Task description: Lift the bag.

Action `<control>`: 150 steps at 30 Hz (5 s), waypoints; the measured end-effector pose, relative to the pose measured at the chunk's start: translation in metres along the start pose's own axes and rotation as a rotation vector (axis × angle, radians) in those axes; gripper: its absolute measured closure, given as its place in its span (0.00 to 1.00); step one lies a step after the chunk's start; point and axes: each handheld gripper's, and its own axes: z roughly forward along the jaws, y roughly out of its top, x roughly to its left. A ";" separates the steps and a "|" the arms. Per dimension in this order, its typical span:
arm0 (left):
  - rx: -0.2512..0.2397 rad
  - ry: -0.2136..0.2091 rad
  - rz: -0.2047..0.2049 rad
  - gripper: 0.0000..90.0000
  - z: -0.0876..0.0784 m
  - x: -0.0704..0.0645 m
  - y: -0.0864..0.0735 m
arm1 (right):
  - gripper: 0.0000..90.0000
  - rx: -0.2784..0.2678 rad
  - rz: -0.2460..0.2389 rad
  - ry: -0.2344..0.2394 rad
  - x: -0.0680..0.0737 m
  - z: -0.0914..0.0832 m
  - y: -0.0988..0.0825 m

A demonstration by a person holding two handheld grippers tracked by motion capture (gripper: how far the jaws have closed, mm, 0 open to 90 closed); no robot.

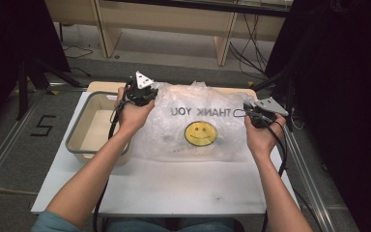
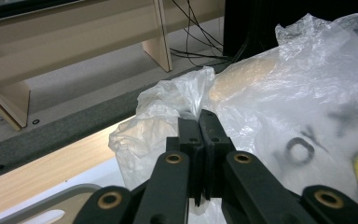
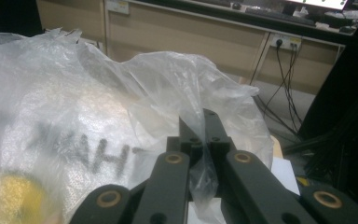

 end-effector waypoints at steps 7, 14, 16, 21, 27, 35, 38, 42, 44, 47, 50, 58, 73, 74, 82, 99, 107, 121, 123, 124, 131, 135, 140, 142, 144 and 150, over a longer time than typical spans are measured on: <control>0.013 -0.002 0.002 0.98 0.000 0.001 0.000 | 1.00 0.037 -0.004 0.007 0.000 0.003 -0.001; 0.009 -0.005 -0.005 0.94 -0.001 0.002 0.000 | 0.99 0.039 0.005 0.005 -0.003 0.003 -0.001; 0.011 -0.004 -0.006 0.91 -0.003 0.003 0.000 | 0.99 0.041 0.008 0.006 -0.004 0.002 -0.001; 0.006 -0.007 -0.004 0.81 -0.006 0.004 0.001 | 0.98 0.049 0.012 0.006 -0.007 0.000 -0.002; 0.010 0.020 -0.029 0.53 -0.009 0.002 0.001 | 0.94 0.054 0.017 0.011 -0.009 -0.001 -0.002; -0.009 0.019 -0.053 0.37 -0.020 0.005 0.004 | 0.78 0.050 0.027 0.010 -0.013 -0.003 -0.002; -0.024 0.017 -0.073 0.35 -0.026 0.006 0.005 | 0.69 0.056 0.037 0.003 -0.015 -0.003 -0.002; -0.035 0.011 -0.084 0.33 -0.032 0.008 0.006 | 0.60 0.055 0.055 0.004 -0.017 -0.004 -0.002; -0.027 0.014 -0.075 0.32 -0.033 0.008 0.006 | 0.54 0.055 0.064 0.003 -0.017 -0.004 -0.001; -0.016 0.004 -0.069 0.31 -0.034 0.007 0.003 | 0.46 0.053 0.071 0.010 -0.017 -0.005 -0.001; -0.014 -0.001 -0.060 0.30 -0.034 0.005 0.000 | 0.39 0.049 0.081 0.018 -0.018 -0.007 -0.001; 0.004 -0.019 -0.054 0.30 -0.035 0.001 -0.006 | 0.29 -0.011 0.117 0.070 -0.023 -0.019 0.001; 0.026 -0.021 -0.040 0.30 -0.031 -0.002 -0.011 | 0.19 0.017 0.052 0.243 -0.008 -0.020 0.001; 0.028 -0.021 -0.044 0.30 -0.030 -0.002 -0.012 | 0.19 -0.013 0.062 0.247 -0.008 -0.023 0.003; 0.025 -0.023 -0.035 0.30 -0.031 -0.005 -0.011 | 0.20 -0.172 0.118 0.247 -0.008 -0.033 0.015; 0.034 -0.031 -0.023 0.30 -0.027 -0.010 -0.012 | 0.18 -0.230 0.001 0.339 0.023 -0.031 0.038; 0.036 -0.043 -0.011 0.30 -0.035 -0.010 -0.018 | 0.19 -0.180 0.009 0.303 0.009 -0.036 0.022; 0.054 -0.109 0.014 0.29 -0.066 -0.015 -0.046 | 0.20 -0.083 0.008 0.296 -0.008 -0.051 -0.027; 0.054 -0.115 0.015 0.29 -0.070 -0.014 -0.049 | 0.21 -0.074 0.007 0.298 -0.010 -0.053 -0.032; 0.058 -0.120 0.018 0.29 -0.071 -0.013 -0.051 | 0.21 -0.072 0.006 0.298 -0.011 -0.055 -0.033; 0.051 -0.129 0.018 0.28 -0.080 -0.013 -0.056 | 0.22 -0.062 0.007 0.306 -0.013 -0.061 -0.041; 0.053 -0.148 0.034 0.28 -0.083 -0.015 -0.059 | 0.22 -0.048 0.002 0.313 -0.012 -0.063 -0.045; 0.059 -0.158 0.046 0.28 -0.088 -0.016 -0.063 | 0.22 -0.037 0.005 0.315 -0.013 -0.067 -0.050; 0.061 -0.162 0.050 0.28 -0.090 -0.017 -0.065 | 0.22 -0.031 0.004 0.319 -0.013 -0.069 -0.052; 0.064 -0.162 0.055 0.28 -0.092 -0.016 -0.067 | 0.22 -0.025 0.001 0.323 -0.013 -0.070 -0.054; 0.063 -0.169 0.056 0.28 -0.098 -0.016 -0.073 | 0.24 -0.001 -0.003 0.331 -0.013 -0.074 -0.061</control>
